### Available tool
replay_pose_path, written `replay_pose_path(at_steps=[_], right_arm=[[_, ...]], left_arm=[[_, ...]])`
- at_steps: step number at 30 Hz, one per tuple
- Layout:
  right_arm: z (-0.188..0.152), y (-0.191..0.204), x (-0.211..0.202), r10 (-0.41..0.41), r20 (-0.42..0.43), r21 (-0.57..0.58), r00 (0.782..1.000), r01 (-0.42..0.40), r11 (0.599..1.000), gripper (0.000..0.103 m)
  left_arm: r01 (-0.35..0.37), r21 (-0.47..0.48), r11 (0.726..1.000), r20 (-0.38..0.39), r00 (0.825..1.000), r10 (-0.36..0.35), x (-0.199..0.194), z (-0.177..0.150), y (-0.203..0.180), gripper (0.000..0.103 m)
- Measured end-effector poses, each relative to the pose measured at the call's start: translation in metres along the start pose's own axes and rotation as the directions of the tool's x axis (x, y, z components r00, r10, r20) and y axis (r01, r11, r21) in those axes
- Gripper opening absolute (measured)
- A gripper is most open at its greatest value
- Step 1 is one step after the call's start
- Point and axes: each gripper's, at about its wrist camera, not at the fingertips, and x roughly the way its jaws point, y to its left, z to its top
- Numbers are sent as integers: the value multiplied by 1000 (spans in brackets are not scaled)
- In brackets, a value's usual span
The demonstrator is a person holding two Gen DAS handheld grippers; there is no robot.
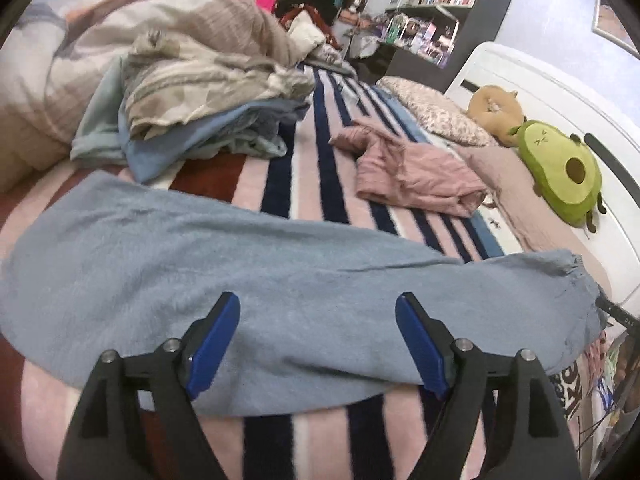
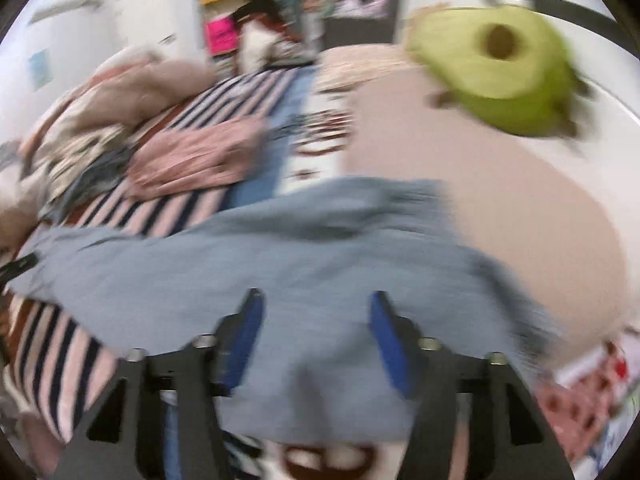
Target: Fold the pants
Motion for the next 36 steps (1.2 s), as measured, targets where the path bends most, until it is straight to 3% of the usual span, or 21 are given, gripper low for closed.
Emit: replay_pose_path(at_steps=[2, 4, 6, 12, 15, 16, 17, 18, 21, 30, 34, 36], right_arm=[[-9, -26, -13, -63, 21, 39, 998, 62, 997, 62], [-20, -48, -22, -91, 25, 80, 996, 88, 993, 68], [-34, -67, -25, -74, 14, 123, 997, 71, 990, 79], [-46, -87, -22, -18, 79, 128, 997, 8, 992, 80], [-39, -93, -7, 26, 46, 150, 999, -33, 988, 81], [-38, -92, -4, 36, 49, 158, 998, -43, 986, 80], [-38, -93, -5, 49, 63, 162, 997, -58, 985, 72], [-38, -92, -6, 63, 72, 158, 995, -74, 985, 52], [-41, -88, -7, 126, 61, 152, 990, -134, 979, 33], [-69, -107, -44, 27, 116, 234, 993, -54, 971, 30], [-74, -106, -38, 64, 65, 225, 996, -77, 971, 46], [-75, -109, -42, 80, 97, 240, 992, -101, 966, 77]], left_arm=[[1, -18, 1000, 21, 1000, 0, -7, -1, -4, 83], [6, -40, 999, 29, 1000, -4, -11, -5, -8, 83], [3, -50, 999, 22, 1000, -2, -10, -10, -12, 83], [-6, -22, 1000, -10, 1000, 6, -10, -21, -39, 83], [2, -3, 1000, 3, 1000, -2, -19, -22, -52, 83], [-1, 4, 1000, 5, 1000, 0, -21, -22, -55, 83], [-5, 12, 1000, 5, 1000, 5, -23, -23, -58, 83], [-9, 17, 1000, 4, 1000, 9, -25, -23, -60, 83], [-8, 18, 1000, 1, 1000, 8, -27, -25, -63, 83], [-21, 32, 999, -10, 1000, 21, -38, -37, -61, 83], [-8, 23, 1000, -12, 1000, 9, -40, -41, -61, 83], [-3, 30, 1000, -11, 1000, 4, -41, -43, -64, 83]])
